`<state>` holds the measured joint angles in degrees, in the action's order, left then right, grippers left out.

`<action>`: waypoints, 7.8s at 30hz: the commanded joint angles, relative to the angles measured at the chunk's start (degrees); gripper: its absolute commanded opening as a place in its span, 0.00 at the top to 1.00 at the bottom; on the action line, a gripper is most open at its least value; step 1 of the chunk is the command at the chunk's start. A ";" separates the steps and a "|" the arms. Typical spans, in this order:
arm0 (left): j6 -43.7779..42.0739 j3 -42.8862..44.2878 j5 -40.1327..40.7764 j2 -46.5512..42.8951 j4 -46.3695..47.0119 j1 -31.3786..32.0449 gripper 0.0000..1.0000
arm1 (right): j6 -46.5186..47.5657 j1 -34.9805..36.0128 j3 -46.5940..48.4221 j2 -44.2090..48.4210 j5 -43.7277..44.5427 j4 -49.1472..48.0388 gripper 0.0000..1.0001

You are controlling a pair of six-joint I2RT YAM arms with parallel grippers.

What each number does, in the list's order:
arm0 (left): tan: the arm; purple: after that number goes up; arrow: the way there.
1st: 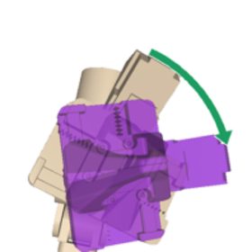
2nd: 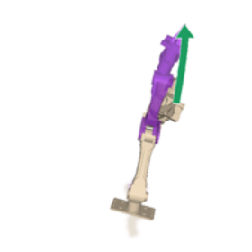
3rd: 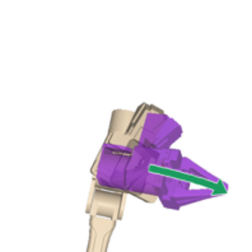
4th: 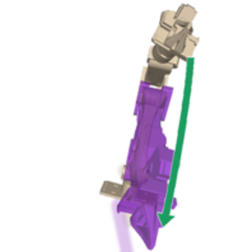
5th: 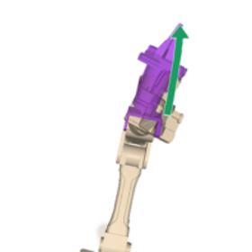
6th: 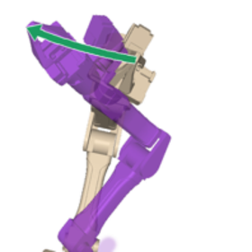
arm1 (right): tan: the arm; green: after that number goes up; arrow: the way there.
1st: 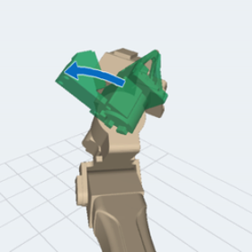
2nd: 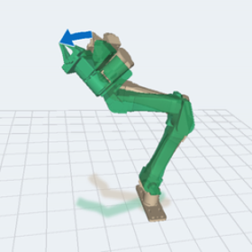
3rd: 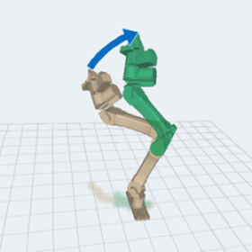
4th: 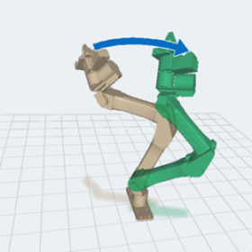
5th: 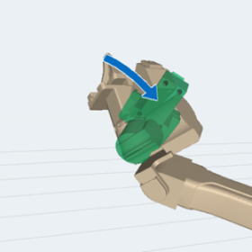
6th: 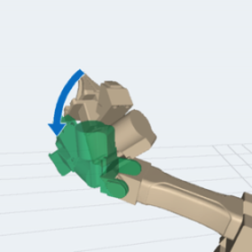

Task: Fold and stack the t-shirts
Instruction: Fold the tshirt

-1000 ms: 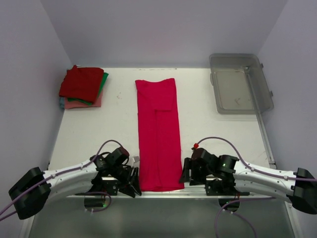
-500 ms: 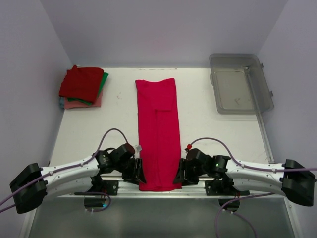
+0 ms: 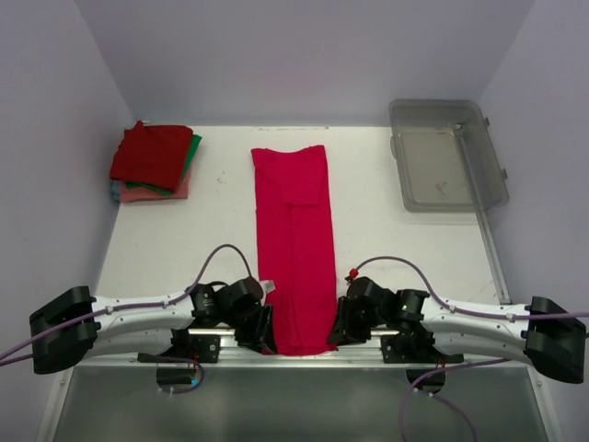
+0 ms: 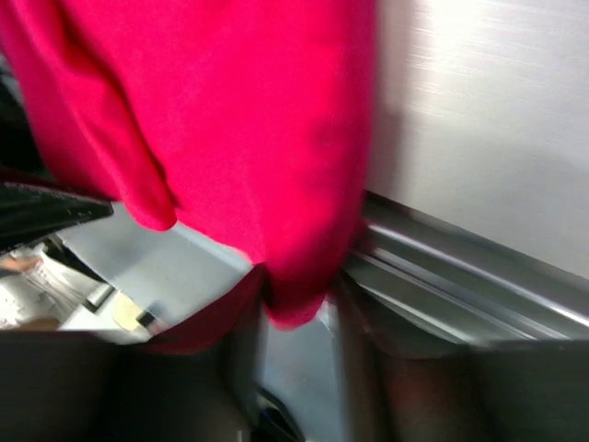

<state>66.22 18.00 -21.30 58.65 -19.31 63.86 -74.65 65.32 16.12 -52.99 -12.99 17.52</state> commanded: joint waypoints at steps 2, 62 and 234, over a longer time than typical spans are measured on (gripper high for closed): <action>2.78 -2.71 1.08 2.78 1.12 4.43 0.61 | -0.41 0.51 -1.88 -0.36 1.31 3.58 0.79; -32.55 9.95 54.62 11.39 30.28 -10.50 0.35 | 35.45 -16.98 33.54 -28.75 31.01 -2.14 1.00; -29.23 21.56 -11.74 27.82 49.33 -33.82 0.75 | 38.80 -33.85 40.50 -37.45 19.97 -8.44 1.00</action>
<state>31.48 41.23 -25.54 85.34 12.21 26.22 -31.55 32.25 60.66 -89.89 16.16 15.16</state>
